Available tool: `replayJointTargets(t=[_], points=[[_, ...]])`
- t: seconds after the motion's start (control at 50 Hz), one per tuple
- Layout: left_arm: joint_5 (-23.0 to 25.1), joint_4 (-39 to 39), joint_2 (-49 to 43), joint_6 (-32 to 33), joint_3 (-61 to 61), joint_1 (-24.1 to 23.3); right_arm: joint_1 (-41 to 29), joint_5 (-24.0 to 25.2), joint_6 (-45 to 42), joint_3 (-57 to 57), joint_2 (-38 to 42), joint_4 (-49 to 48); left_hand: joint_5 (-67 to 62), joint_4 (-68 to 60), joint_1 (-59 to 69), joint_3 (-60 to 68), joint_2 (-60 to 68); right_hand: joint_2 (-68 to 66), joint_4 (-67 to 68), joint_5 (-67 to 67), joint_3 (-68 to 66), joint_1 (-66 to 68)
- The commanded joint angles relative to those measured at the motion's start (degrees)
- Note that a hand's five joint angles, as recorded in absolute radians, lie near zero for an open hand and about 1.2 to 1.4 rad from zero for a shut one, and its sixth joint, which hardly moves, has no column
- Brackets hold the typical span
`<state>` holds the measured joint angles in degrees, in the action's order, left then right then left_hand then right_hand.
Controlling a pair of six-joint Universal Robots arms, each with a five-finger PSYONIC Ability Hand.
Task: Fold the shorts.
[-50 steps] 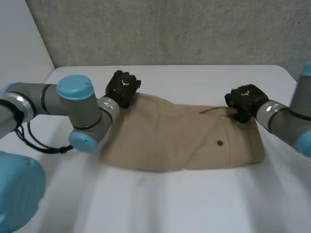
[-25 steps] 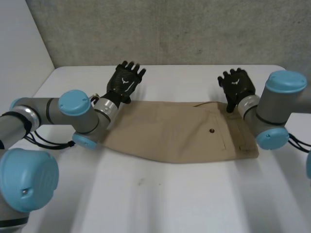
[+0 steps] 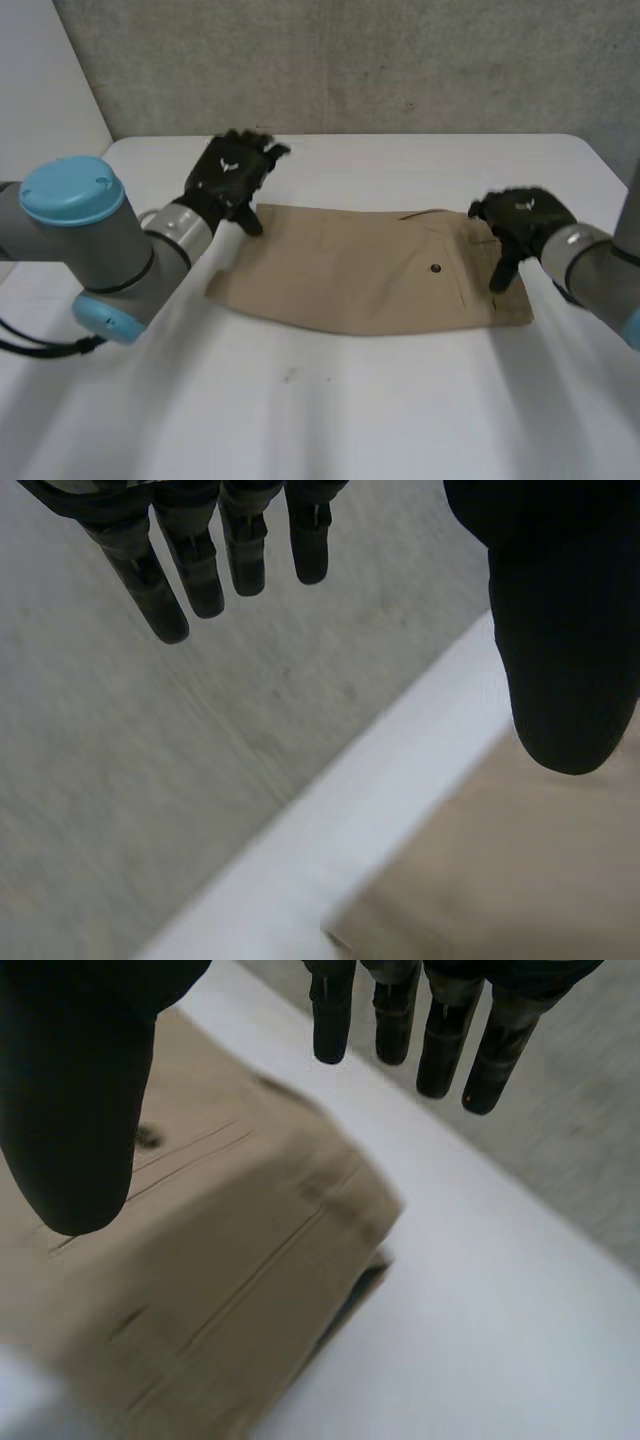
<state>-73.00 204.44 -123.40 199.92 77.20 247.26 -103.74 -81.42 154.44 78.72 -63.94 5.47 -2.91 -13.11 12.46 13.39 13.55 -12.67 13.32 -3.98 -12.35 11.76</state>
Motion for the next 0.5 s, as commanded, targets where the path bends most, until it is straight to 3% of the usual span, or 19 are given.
replayJointTargets(t=[0.02, 0.12, 0.42, 0.5], points=[[-5.83, -11.25, -1.66, -2.35, 1.82, -0.02, 4.78, 8.21, 2.71, 11.8, -1.54, -2.56, -6.05, -5.86, 6.5, 5.58, 5.41, -10.2, 9.55, -8.89, -10.52, 11.11], [-8.65, -11.17, -5.01, -2.08, 0.94, 0.15, 5.04, 8.12, 2.63, 14.44, -1.19, -8.1, -6.72, -6.53, 7.17, 6.25, 6.08, -13.06, 12.41, -11.75, -13.38, 13.97], [-9.0, -8.7, -11.6, -1.91, -1.52, 0.15, 7.59, 5.57, 1.48, 14.35, 4.34, -13.12, -6.72, -6.53, 7.17, 6.25, 6.08, -19.1, 18.46, -17.79, -19.43, 20.02], [-9.0, -8.79, -11.69, -0.77, -1.7, 0.15, 9.0, 5.13, 0.96, 14.18, 4.7, -13.82, -6.55, -6.36, 7.01, 6.08, 5.91, -35.21, 34.57, -33.91, -35.54, 36.13]])
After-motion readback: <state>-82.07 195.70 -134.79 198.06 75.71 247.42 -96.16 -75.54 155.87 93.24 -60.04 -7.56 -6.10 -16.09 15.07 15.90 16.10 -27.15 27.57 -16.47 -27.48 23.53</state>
